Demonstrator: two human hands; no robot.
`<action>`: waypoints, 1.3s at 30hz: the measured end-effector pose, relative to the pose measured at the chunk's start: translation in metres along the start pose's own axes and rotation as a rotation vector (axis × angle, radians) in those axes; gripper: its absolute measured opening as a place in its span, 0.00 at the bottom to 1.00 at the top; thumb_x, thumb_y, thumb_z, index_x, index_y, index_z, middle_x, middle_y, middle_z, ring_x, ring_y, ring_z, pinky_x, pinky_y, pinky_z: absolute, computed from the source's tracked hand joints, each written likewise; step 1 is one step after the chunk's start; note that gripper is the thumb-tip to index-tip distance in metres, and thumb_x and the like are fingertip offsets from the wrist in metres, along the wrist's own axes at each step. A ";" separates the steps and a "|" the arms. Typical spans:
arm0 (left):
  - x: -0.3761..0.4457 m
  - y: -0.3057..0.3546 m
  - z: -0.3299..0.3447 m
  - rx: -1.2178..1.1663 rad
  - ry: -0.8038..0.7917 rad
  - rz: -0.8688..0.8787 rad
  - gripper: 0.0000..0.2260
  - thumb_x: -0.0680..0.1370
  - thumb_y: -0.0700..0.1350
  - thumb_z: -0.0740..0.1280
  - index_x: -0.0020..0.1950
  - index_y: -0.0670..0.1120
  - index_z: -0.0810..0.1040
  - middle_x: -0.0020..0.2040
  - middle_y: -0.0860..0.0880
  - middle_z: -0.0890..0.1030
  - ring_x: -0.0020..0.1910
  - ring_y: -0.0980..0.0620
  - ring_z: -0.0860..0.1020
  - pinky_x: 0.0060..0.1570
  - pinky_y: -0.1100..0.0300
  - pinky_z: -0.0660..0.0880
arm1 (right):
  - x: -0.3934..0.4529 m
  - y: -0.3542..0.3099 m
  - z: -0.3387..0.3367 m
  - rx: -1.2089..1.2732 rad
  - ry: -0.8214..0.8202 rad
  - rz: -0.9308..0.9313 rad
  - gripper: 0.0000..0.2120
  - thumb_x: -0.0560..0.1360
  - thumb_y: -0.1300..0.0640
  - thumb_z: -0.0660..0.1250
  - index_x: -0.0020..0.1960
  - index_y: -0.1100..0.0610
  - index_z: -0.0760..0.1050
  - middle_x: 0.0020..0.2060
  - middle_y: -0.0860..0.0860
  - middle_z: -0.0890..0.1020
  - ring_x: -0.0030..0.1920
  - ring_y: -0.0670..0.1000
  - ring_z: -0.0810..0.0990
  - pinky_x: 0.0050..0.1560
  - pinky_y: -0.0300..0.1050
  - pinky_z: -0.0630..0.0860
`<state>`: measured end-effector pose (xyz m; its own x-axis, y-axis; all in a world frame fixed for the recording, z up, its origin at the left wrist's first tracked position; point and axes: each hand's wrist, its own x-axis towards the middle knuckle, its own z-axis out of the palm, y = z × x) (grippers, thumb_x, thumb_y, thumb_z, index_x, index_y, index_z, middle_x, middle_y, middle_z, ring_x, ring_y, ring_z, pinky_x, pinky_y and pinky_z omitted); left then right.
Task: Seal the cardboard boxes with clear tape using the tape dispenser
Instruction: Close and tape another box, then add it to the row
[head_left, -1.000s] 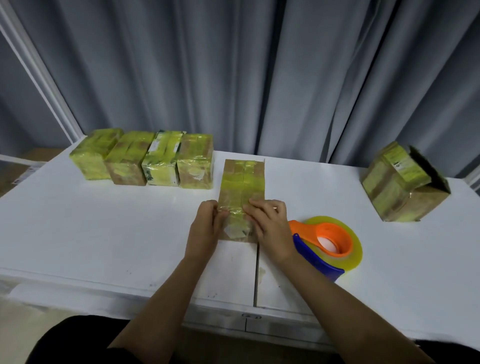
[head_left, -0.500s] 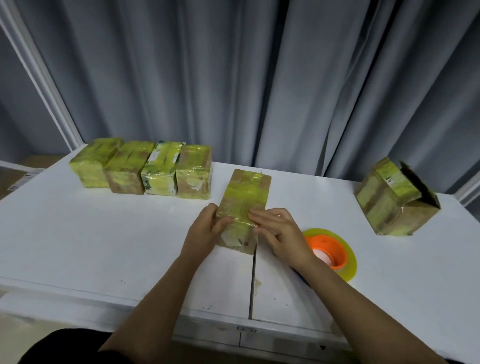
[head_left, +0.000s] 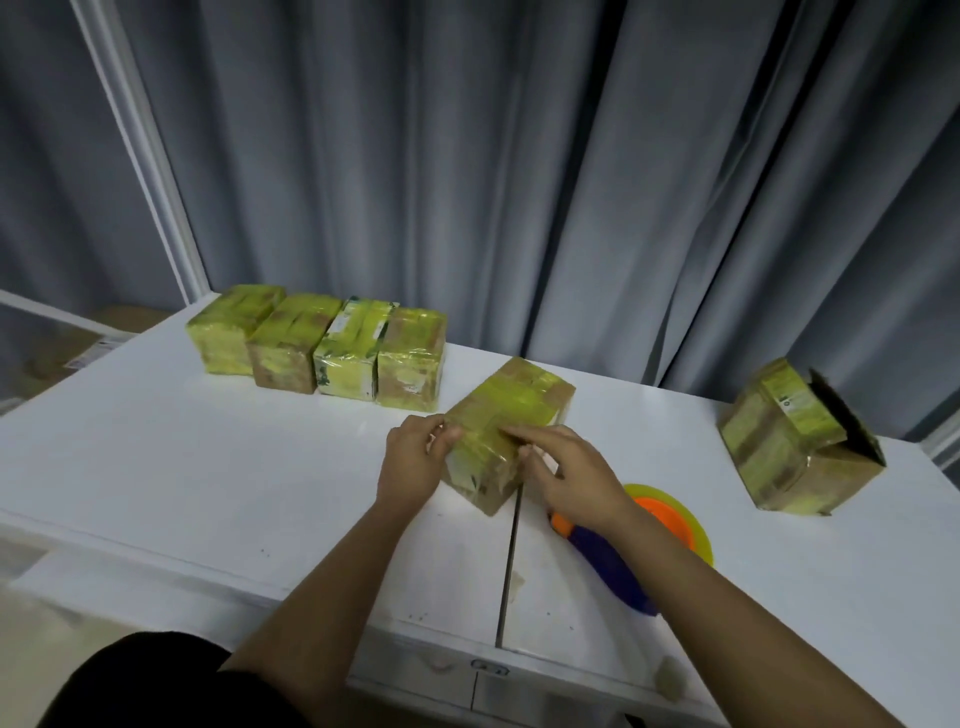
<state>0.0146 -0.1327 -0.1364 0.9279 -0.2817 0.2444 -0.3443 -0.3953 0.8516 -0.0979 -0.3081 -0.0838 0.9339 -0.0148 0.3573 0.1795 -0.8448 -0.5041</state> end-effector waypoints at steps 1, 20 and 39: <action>0.003 -0.001 0.001 0.017 0.012 0.001 0.14 0.77 0.52 0.64 0.52 0.42 0.81 0.46 0.45 0.78 0.48 0.45 0.74 0.49 0.54 0.71 | 0.006 -0.001 -0.001 -0.064 -0.008 -0.024 0.16 0.79 0.57 0.63 0.66 0.50 0.75 0.56 0.44 0.79 0.58 0.48 0.72 0.59 0.37 0.68; -0.041 0.022 0.029 -0.045 0.090 0.089 0.41 0.66 0.64 0.73 0.69 0.40 0.67 0.63 0.48 0.70 0.63 0.48 0.69 0.63 0.56 0.70 | 0.024 0.032 0.028 0.139 -0.141 0.156 0.19 0.82 0.51 0.56 0.72 0.44 0.64 0.72 0.36 0.56 0.73 0.38 0.46 0.69 0.31 0.41; -0.011 0.057 0.017 0.100 -0.206 -0.113 0.56 0.59 0.66 0.75 0.77 0.46 0.51 0.76 0.43 0.52 0.74 0.42 0.56 0.72 0.48 0.58 | 0.050 0.030 0.000 0.201 0.181 0.324 0.18 0.77 0.63 0.65 0.66 0.52 0.76 0.67 0.50 0.74 0.69 0.52 0.67 0.67 0.37 0.60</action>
<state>-0.0182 -0.1672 -0.0985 0.9162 -0.3985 0.0418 -0.2618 -0.5163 0.8154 -0.0460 -0.3346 -0.0814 0.8856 -0.3714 0.2788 -0.0408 -0.6603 -0.7499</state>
